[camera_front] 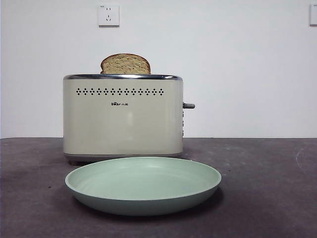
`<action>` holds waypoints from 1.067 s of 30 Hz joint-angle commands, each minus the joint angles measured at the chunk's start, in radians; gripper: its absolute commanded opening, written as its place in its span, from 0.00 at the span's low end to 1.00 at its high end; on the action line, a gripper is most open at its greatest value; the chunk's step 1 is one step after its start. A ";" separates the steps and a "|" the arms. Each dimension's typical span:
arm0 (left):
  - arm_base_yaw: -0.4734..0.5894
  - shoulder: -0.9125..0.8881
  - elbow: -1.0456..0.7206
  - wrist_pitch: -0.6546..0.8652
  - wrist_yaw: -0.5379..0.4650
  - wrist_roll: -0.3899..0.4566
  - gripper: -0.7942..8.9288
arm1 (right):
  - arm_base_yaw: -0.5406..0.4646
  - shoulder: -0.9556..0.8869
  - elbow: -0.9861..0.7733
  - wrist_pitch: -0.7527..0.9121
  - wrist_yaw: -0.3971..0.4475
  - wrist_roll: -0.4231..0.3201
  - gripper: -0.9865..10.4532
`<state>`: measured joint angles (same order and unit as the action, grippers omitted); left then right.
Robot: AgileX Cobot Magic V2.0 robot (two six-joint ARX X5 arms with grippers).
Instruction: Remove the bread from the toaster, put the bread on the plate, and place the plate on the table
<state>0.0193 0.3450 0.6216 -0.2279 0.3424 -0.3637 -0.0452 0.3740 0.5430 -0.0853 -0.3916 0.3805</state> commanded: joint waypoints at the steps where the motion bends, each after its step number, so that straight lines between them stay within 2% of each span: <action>1: 0.001 0.136 0.122 -0.052 0.062 0.104 0.08 | 0.002 0.122 0.163 -0.043 -0.085 -0.124 0.08; 7: 0.001 0.416 0.399 -0.234 0.183 0.216 0.08 | 0.002 0.367 0.484 -0.204 -0.296 -0.185 0.09; 8: 0.000 0.462 0.446 -0.274 0.208 0.237 0.08 | 0.003 0.406 0.532 -0.234 -0.326 -0.197 0.11; 10: -0.001 0.542 0.526 -0.336 0.267 0.273 0.09 | 0.005 0.470 0.613 -0.291 -0.367 -0.199 0.19; 11: -0.001 0.579 0.563 -0.362 0.308 0.293 0.12 | 0.010 0.502 0.651 -0.322 -0.377 -0.199 0.25; 12: -0.003 0.612 0.595 -0.380 0.347 0.313 0.21 | 0.015 0.528 0.683 -0.349 -0.388 -0.199 0.30; 14: -0.011 0.663 0.645 -0.400 0.373 0.336 0.39 | 0.029 0.565 0.723 -0.381 -0.396 -0.200 0.31; 15: -0.019 0.689 0.670 -0.402 0.371 0.344 0.44 | 0.037 0.578 0.735 -0.388 -0.395 -0.201 0.31; 16: -0.026 0.710 0.690 -0.401 0.371 0.351 0.45 | 0.045 0.587 0.740 -0.388 -0.396 -0.207 0.31; 26: -0.153 1.060 1.031 -0.463 0.358 0.580 0.44 | 0.123 0.623 0.742 -0.389 -0.392 -0.240 0.31; 32: -0.261 1.262 1.204 -0.581 0.182 0.766 0.44 | 0.124 0.627 0.742 -0.393 -0.392 -0.241 0.30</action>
<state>-0.2276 1.5845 1.8187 -0.7963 0.5461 0.3061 0.0776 0.9997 1.2827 -0.4789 -0.7834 0.1513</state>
